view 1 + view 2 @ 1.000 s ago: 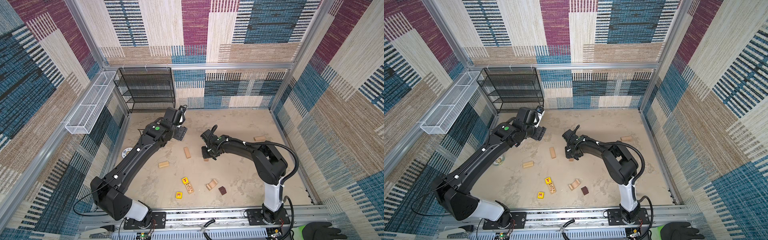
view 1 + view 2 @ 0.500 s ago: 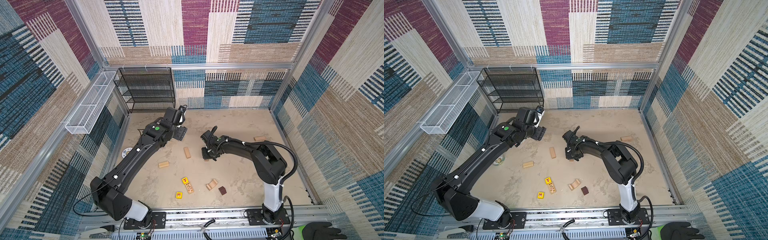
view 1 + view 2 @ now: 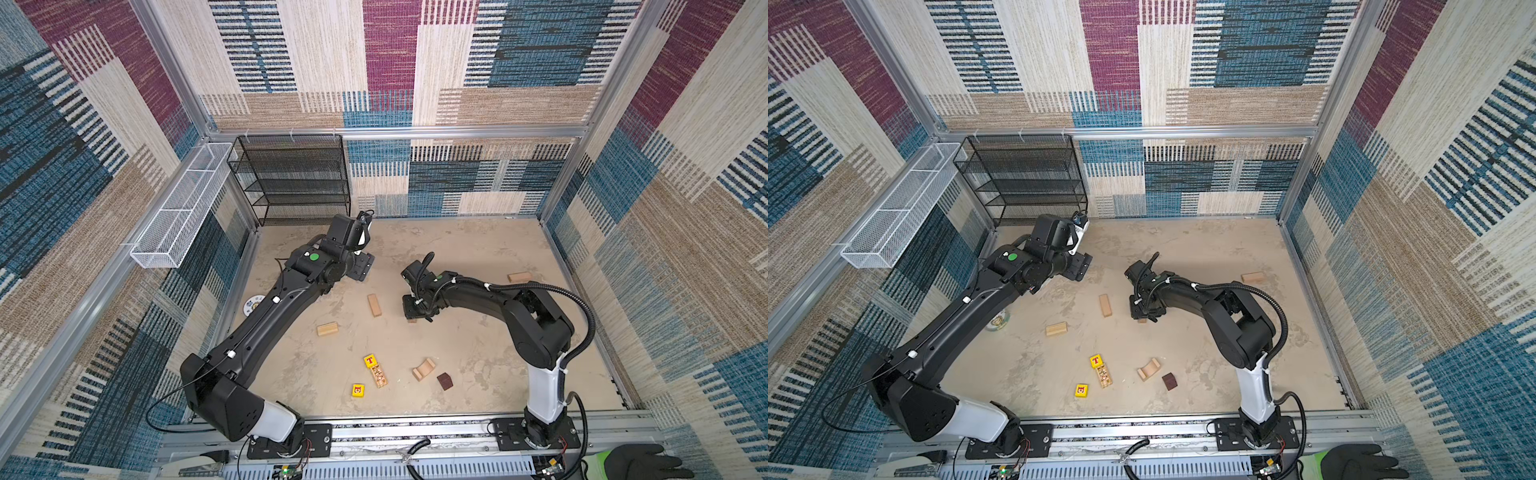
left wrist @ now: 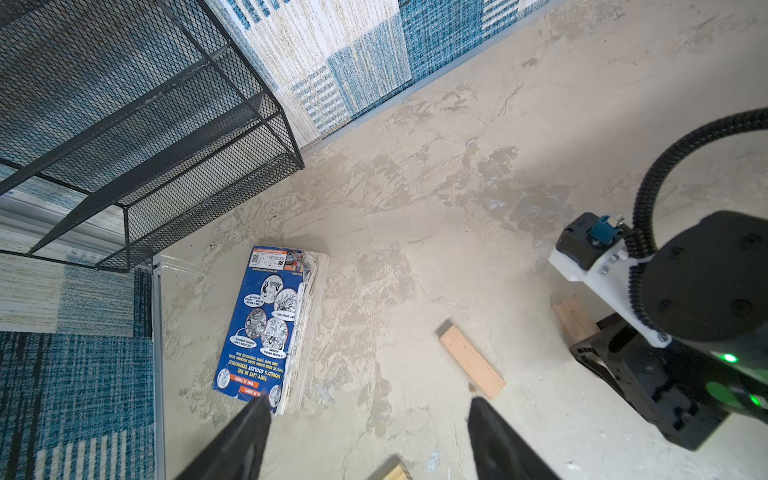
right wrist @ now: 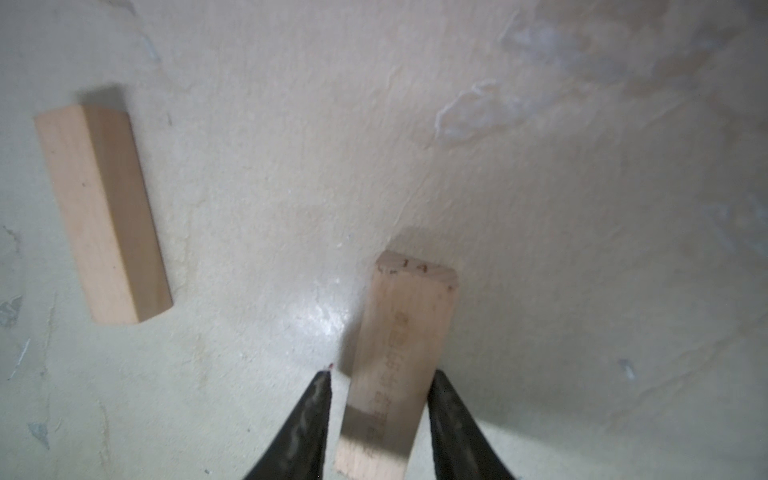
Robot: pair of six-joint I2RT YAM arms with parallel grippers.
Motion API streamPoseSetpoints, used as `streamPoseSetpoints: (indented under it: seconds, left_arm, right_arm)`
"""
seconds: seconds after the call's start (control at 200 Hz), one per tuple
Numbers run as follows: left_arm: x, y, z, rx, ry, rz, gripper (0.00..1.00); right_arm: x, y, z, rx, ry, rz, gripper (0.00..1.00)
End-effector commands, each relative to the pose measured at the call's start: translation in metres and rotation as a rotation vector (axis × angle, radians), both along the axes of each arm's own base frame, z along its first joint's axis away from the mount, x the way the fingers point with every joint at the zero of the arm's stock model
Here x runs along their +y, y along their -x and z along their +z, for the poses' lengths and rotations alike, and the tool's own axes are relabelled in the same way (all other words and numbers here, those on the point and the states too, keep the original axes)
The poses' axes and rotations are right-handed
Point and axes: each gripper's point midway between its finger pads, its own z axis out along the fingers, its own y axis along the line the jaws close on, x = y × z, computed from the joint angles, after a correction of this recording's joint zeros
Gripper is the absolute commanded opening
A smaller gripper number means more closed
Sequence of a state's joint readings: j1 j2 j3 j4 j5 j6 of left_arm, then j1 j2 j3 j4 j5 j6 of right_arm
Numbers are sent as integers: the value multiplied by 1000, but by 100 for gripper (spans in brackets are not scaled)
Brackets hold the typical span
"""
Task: Build the wood block tower
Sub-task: 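Raise the right gripper away from the standing bar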
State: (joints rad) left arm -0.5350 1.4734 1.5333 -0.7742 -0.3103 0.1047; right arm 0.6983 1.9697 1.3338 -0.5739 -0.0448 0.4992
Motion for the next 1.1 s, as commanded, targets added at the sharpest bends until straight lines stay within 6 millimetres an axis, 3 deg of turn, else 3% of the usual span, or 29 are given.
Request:
streamPoseSetpoints:
  seconds: [0.0,0.776,0.927,1.092]
  left_arm:
    - [0,-1,4,-16,-2,-4,79]
    - [1,-2,2,-15,-8,-2,79]
    - [1,-1,5,-20,-2,-1,79]
    - [-3,-1,4,-12,25,-8,79]
  right_arm:
    - [2,1,4,3,-15,-13,41]
    - [0,0,9,-12,-14,-13,43]
    - [0,-4,30,-53,-28,-17,45]
    - [-10,-2,72,-140,-42,1,52]
